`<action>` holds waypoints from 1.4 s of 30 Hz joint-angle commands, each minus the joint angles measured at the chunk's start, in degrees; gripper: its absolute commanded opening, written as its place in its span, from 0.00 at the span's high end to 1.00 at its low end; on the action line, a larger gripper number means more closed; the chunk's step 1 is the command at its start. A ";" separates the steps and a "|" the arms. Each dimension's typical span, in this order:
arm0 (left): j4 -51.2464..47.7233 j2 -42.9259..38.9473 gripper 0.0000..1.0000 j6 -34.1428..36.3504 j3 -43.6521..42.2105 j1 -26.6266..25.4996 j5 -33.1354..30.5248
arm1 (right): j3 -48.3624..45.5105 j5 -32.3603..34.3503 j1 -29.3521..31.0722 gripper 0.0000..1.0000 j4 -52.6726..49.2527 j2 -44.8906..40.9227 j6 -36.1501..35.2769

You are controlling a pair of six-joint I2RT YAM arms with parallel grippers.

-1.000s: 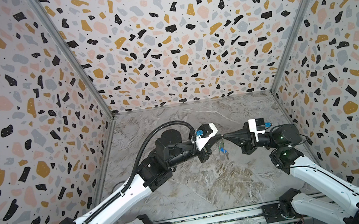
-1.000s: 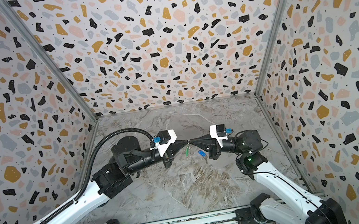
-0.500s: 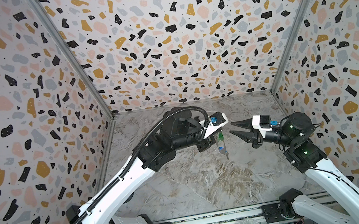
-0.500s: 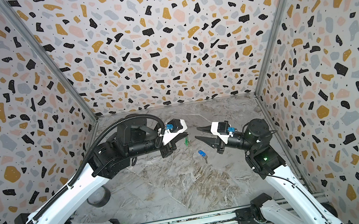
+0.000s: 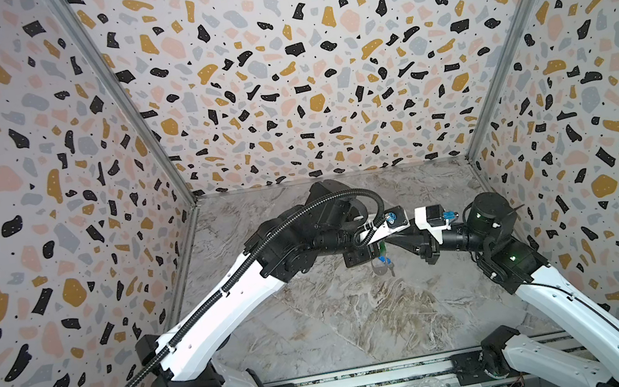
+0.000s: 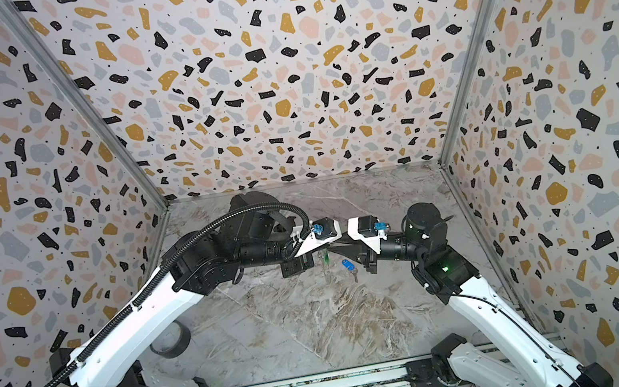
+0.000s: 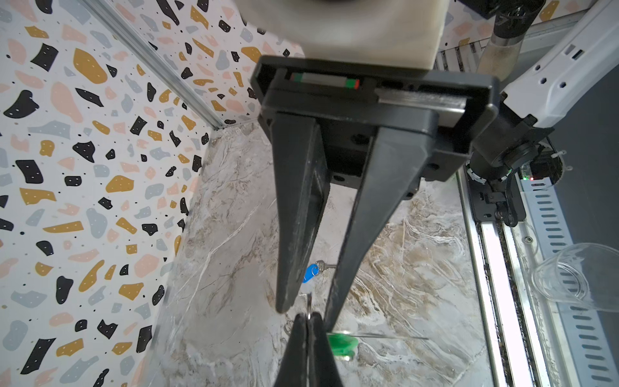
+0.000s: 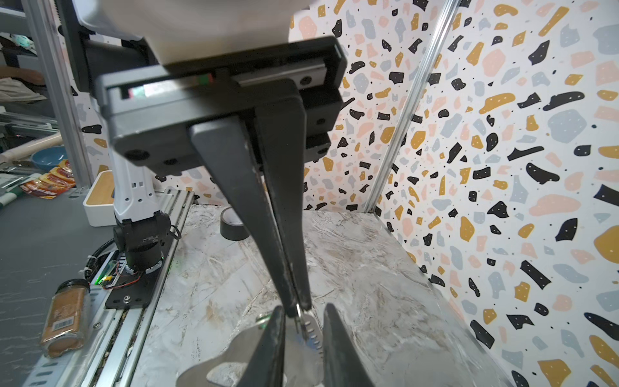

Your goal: Remove the keys from the keyring

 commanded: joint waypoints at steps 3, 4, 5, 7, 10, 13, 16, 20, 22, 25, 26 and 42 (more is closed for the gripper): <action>-0.78 0.09 1.00 1.23 2.21 -0.53 -0.85 | -0.61 -0.44 0.35 0.86 2.18 -0.73 0.96; -0.77 0.11 1.00 1.34 2.21 -0.59 -0.84 | -0.63 -0.44 0.35 0.87 1.80 -0.69 0.89; -0.78 0.14 1.00 1.41 2.21 -0.62 -0.78 | -0.56 -0.44 0.35 0.89 1.49 -0.59 0.68; -0.79 0.04 1.00 1.70 2.30 -0.62 -0.79 | -0.58 -0.57 0.35 0.92 1.15 -0.55 0.52; -0.72 -0.20 1.00 2.03 2.13 -0.62 -1.25 | -0.58 -1.09 0.35 0.97 1.25 -0.54 0.60; -0.35 -0.85 0.92 2.28 1.36 -0.62 -2.42 | -0.86 -1.79 0.35 1.00 2.07 -0.73 1.00; 2.26 -2.64 0.69 1.93 -0.82 -0.54 -3.12 | -2.37 -2.94 0.35 1.00 6.60 -0.99 4.01; 12.09 -9.02 0.60 -0.62 -9.31 1.15 -2.96 | -4.36 -3.65 0.30 1.00 11.47 -0.98 7.21; 19.23 -13.17 0.60 -3.74 -15.49 3.09 0.52 | -4.93 -3.94 0.34 1.00 13.38 -0.99 8.51; 30.58 -18.59 0.60 -9.45 -24.47 5.40 5.75 | -5.94 -4.62 0.34 1.00 17.43 -1.16 10.75; 34.08 -19.86 0.60 -10.80 -26.78 5.68 6.76 | -6.24 -4.74 0.26 1.00 18.83 -1.17 11.53; 47.82 -20.92 0.71 -20.67 -36.98 5.84 14.57 | -7.06 -4.66 0.29 1.00 23.96 -1.12 14.14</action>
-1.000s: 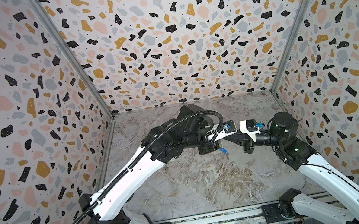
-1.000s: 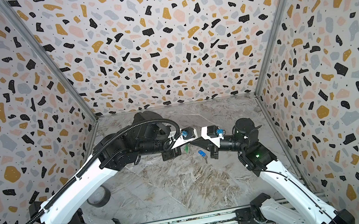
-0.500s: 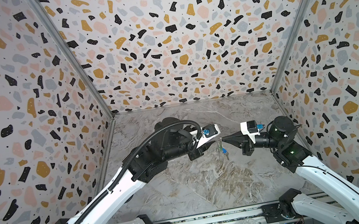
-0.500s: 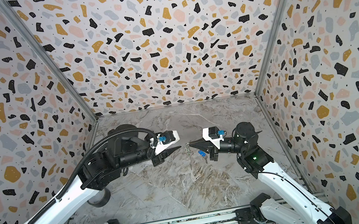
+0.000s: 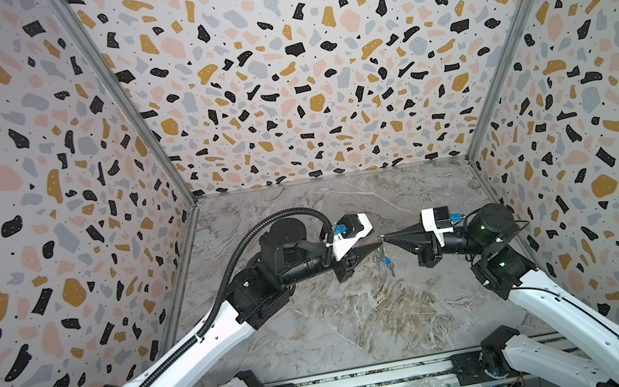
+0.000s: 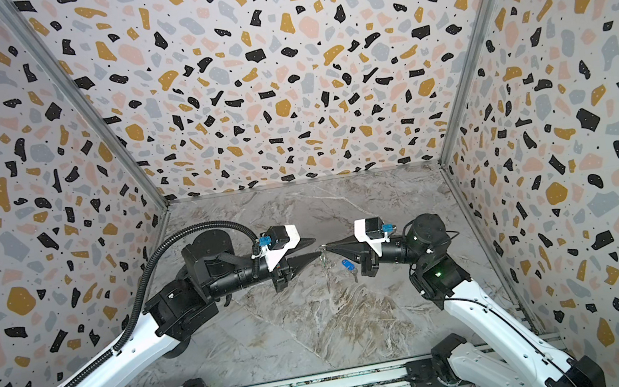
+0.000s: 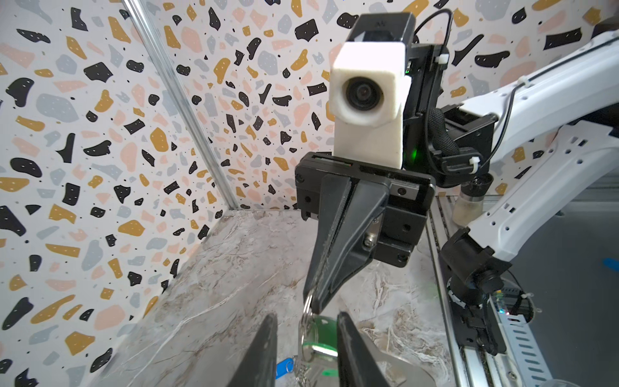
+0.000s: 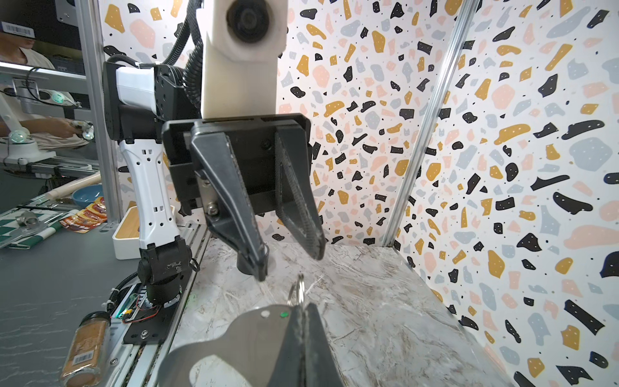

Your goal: Remove the keys from the keyring

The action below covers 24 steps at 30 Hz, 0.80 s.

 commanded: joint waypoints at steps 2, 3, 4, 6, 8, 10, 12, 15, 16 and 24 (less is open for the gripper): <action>4.96 0.25 0.73 -1.96 -0.38 0.13 1.78 | 0.28 -0.59 0.13 1.00 3.20 -1.08 1.09; 4.96 0.36 0.73 -1.92 -0.34 0.12 1.68 | 0.20 -0.55 0.11 1.00 3.35 -1.15 1.09; 4.83 0.55 0.73 -1.85 -0.39 0.05 1.43 | 0.22 -0.55 0.15 1.00 3.40 -1.25 1.18; 4.47 0.78 0.73 -1.75 -0.25 0.06 1.23 | 0.22 -0.64 0.15 1.00 3.48 -1.37 1.18; 3.97 1.08 0.73 -1.66 -0.12 0.11 1.17 | 0.24 -0.67 0.19 1.00 3.64 -1.43 1.18; 3.44 1.36 0.72 -1.55 0.15 0.08 0.79 | 0.19 -0.55 0.18 1.00 3.95 -1.54 1.20; 2.99 1.50 0.70 -1.32 0.19 0.13 0.43 | 0.21 -0.65 0.19 1.00 4.14 -1.58 1.26; 2.83 1.41 0.68 -1.13 0.19 0.05 -0.21 | 0.09 -0.67 0.19 1.00 4.18 -1.83 1.29; 2.77 1.41 0.70 -1.10 0.16 0.09 -0.12 | 0.15 -0.59 0.13 1.00 4.23 -1.87 1.36; 3.33 1.32 0.89 -1.07 0.36 0.07 1.17 | 0.02 -0.37 0.19 1.00 4.42 -1.69 1.27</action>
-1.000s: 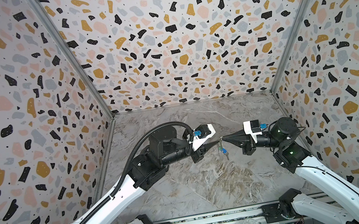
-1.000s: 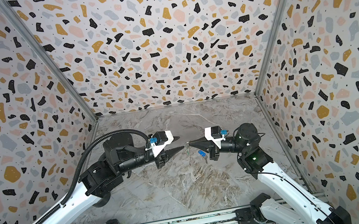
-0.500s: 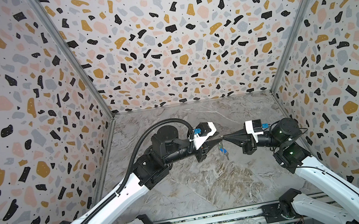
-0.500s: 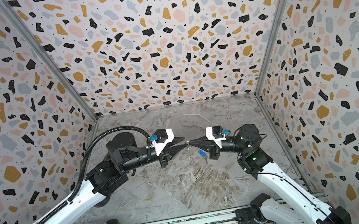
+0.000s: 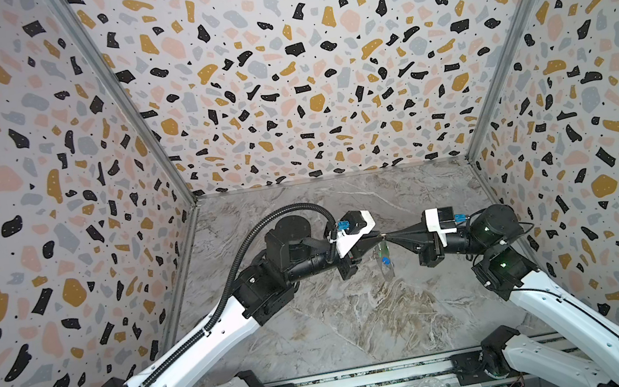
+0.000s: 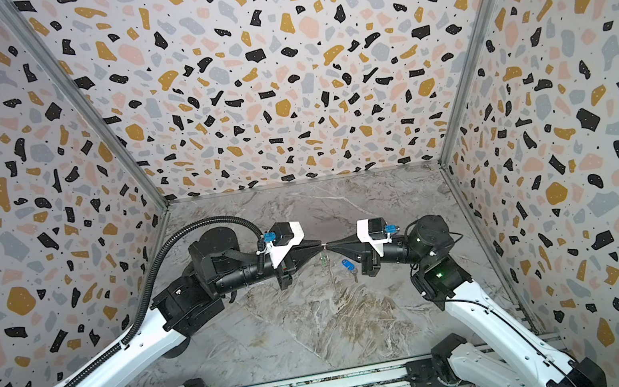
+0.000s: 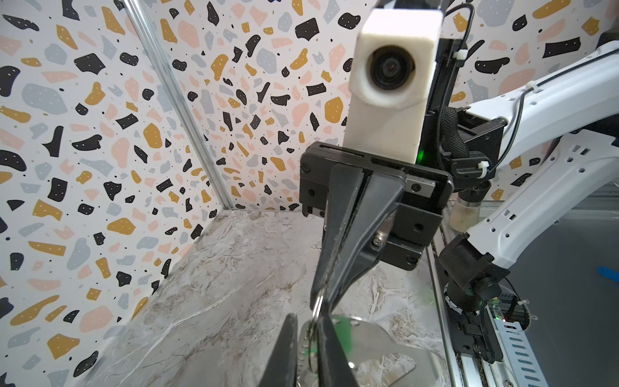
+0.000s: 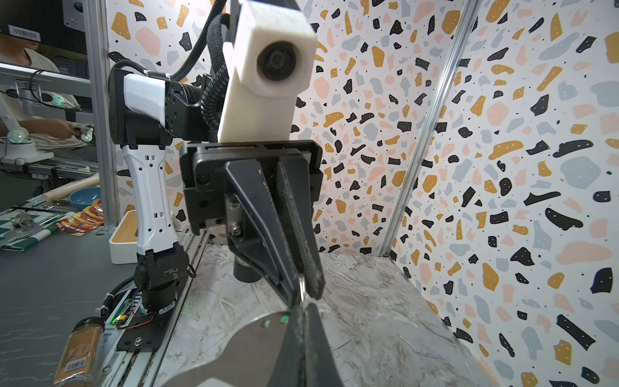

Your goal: Remove the keys from the keyring

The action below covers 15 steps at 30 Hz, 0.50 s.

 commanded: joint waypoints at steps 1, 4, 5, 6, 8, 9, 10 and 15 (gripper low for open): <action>2.16 -0.31 0.91 -0.05 0.37 0.06 1.27 | 0.15 -0.31 0.17 1.00 2.19 -1.08 0.76; 2.33 -0.17 0.99 0.07 0.67 0.07 2.00 | 0.19 -0.09 0.18 1.00 2.01 -0.87 0.94; 2.00 -0.13 1.00 0.23 0.95 0.06 2.17 | 0.32 0.34 0.19 0.98 1.43 -0.93 0.58; 1.16 0.03 1.00 0.61 1.65 0.06 2.18 | 0.68 1.25 0.11 0.90 -0.79 -1.23 -0.97; -2.64 0.90 1.00 2.33 4.19 0.06 1.67 | 2.00 4.81 0.10 0.77 -6.59 -2.17 -5.54; -5.65 1.63 1.00 3.56 6.08 0.05 1.07 | 2.82 7.45 0.08 0.73 -9.99 -2.76 -8.28; -9.10 2.45 1.00 5.03 8.17 0.07 0.45 | 3.82 9.88 0.10 0.70 -13.23 -3.28 -11.05; -25.33 7.53 1.00 11.92 18.78 0.09 -4.62 | 7.09 16.47 0.20 0.68 -22.52 -5.08 -18.60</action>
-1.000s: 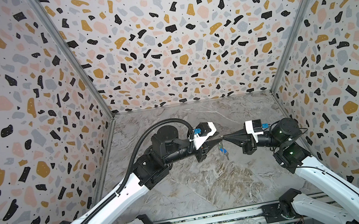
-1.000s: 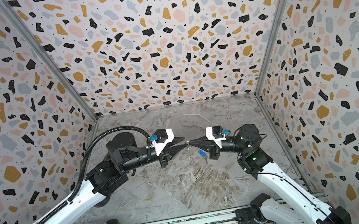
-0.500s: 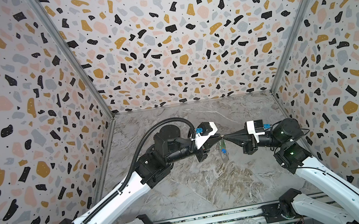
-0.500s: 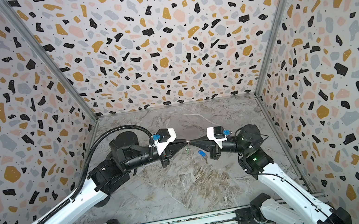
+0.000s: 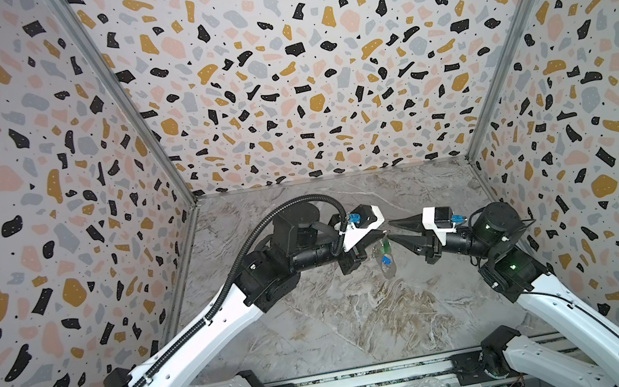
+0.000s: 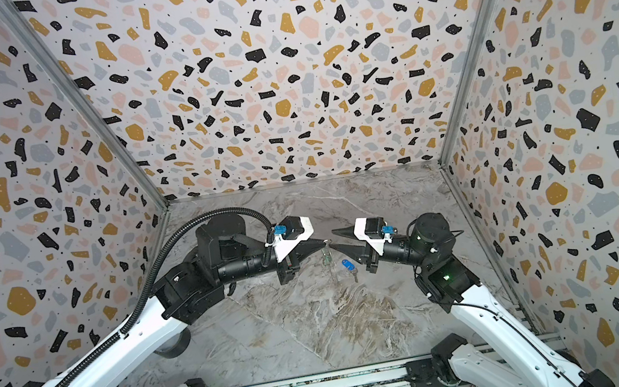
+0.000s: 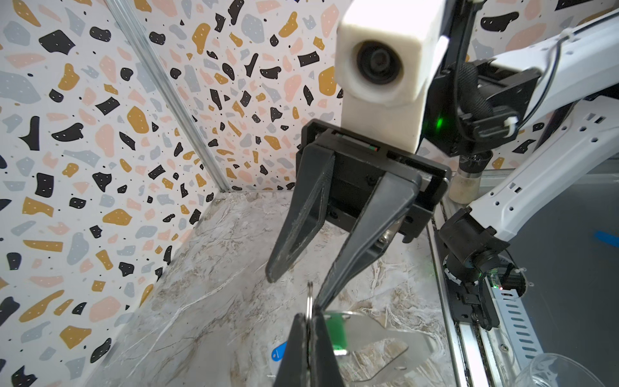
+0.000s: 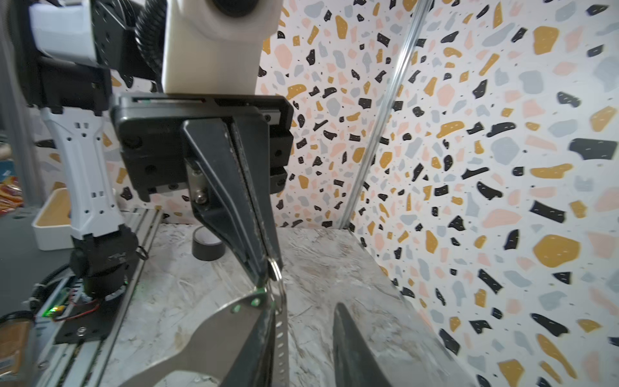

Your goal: Remove the keys from the keyring

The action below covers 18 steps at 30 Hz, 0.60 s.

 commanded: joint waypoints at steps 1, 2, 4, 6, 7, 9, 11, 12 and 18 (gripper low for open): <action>-12.03 2.49 1.00 6.03 7.76 0.06 -3.73 | 3.76 4.71 0.15 0.68 -7.72 -1.80 -6.71; -14.42 3.55 1.00 6.80 9.73 0.05 -4.18 | 3.96 4.46 0.19 0.68 -8.09 -1.90 -7.20; -18.76 5.76 1.00 8.12 13.66 0.00 -5.12 | 4.04 4.20 0.50 0.69 -8.03 -2.07 -7.55; -21.34 7.17 1.00 9.04 16.19 -0.11 -5.85 | 3.84 3.91 0.79 0.71 -7.83 -2.10 -7.78; -22.46 7.72 1.00 9.31 17.22 -0.22 -5.93 | 3.81 3.91 1.08 0.73 -7.80 -1.91 -7.84; -24.16 8.90 1.00 9.80 18.91 -0.45 -6.61 | 3.98 3.72 1.60 0.76 -7.96 -1.58 -7.96; -26.10 10.00 1.00 10.33 20.53 -0.79 -7.39 | 4.01 3.55 2.33 0.78 -7.77 -1.07 -7.93; -27.08 10.69 1.00 10.62 21.33 -1.04 -7.72 | 4.02 3.55 2.77 0.79 -7.59 -0.70 -7.96; -28.77 12.19 1.00 11.48 23.39 -1.86 -8.72 | 3.72 3.58 4.57 0.79 -6.26 0.96 -7.27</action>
